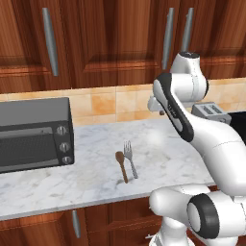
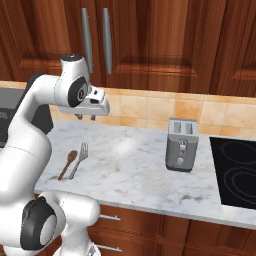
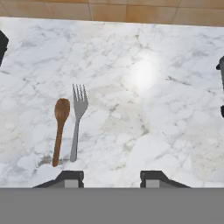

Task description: Take the fork and place it on the left side of the plate. Then take the spoon and place it on the right side of the plate. Make sure they're directly next to the plate.

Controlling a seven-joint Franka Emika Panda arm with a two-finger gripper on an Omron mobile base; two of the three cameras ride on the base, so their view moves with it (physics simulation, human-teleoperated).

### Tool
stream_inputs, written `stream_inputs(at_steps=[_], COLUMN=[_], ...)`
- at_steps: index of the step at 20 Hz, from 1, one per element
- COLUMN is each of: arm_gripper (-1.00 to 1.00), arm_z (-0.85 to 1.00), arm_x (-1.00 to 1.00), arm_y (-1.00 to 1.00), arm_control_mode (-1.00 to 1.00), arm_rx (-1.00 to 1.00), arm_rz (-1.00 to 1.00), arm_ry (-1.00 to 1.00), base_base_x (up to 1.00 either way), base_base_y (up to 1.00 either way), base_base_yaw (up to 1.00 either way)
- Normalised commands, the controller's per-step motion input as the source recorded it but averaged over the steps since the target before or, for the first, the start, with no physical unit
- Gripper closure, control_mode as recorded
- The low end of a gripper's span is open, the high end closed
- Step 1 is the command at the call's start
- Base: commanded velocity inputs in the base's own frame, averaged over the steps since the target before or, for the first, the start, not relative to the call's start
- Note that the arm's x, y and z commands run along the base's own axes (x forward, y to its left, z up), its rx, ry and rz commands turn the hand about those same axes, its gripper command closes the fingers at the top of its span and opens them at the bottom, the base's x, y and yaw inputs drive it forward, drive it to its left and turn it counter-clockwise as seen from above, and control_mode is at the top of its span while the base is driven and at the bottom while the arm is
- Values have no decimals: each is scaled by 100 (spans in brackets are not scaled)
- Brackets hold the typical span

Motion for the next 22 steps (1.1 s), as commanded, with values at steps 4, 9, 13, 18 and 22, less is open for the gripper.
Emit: stream_inputs(at_steps=[4,9,13,18,22], arm_gripper=[-100,-100,-100,-100,-100], arm_z=[-13,-37,-40,-31,-36], arm_x=[0,0,0,0,0], arm_y=[0,14,25,37,44], arm_control_mode=[-100,-100,-100,-100,-100], arm_rx=[0,0,0,0,0], arm_rz=[0,0,0,0,0], arm_ry=[0,0,0,0,0], base_base_x=[0,0,0,0,0], base_base_y=[0,0,0,0,0], base_base_yaw=[0,0,0,0,0])
